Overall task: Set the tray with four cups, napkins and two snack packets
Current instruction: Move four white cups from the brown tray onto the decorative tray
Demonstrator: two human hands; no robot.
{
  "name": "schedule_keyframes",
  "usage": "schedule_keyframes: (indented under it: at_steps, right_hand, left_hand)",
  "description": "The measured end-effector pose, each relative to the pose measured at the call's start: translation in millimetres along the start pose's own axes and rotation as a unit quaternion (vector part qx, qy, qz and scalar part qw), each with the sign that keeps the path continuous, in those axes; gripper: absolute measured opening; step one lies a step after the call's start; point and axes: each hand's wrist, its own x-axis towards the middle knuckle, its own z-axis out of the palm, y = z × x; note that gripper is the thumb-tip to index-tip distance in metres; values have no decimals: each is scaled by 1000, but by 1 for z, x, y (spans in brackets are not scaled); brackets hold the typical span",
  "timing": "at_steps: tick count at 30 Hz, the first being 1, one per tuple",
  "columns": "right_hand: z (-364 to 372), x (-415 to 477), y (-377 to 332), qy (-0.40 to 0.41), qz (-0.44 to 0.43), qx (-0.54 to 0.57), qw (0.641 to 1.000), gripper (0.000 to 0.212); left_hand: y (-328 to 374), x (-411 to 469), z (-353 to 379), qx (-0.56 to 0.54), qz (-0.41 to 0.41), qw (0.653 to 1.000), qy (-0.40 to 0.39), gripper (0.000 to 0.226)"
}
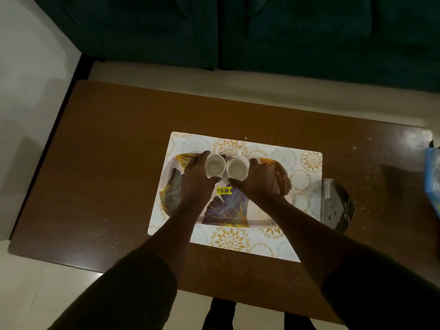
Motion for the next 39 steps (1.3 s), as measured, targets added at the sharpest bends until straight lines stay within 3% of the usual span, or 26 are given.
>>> schedule_keyframes:
  at_steps: [5, 12, 16, 22, 27, 31, 35, 39]
  right_hand:
    - [3, -1, 1, -1, 1, 6, 1000, 74]
    - [-30, -4, 3, 57, 12, -58, 997, 115]
    - [-78, 3, 14, 130, -7, -36, 991, 89]
    - [-174, 7, 84, 233, -9, -63, 970, 45]
    - [-246, -14, 193, 232, 48, -50, 970, 37]
    - [-292, -50, 298, 224, 116, -28, 967, 44]
    - [-331, -80, 380, 249, 164, -34, 954, 32]
    - [-360, -100, 449, 271, 214, -15, 938, 40]
  left_hand:
    - [-3, 1, 3, 14, -11, 1000, -21, 70]
    - [-14, -12, -18, 151, -6, 987, -61, 121]
    - [9, -2, -28, 167, 14, 985, -32, 98]
    - [120, 23, 24, 134, 58, 989, -24, 65]
    - [221, 21, 111, 97, 97, 988, -67, 62]
    - [303, 1, 187, 107, 139, 976, -129, 68]
    - [377, -16, 256, 82, 156, 971, -159, 71]
    - [437, -22, 320, 68, 193, 962, -179, 72]
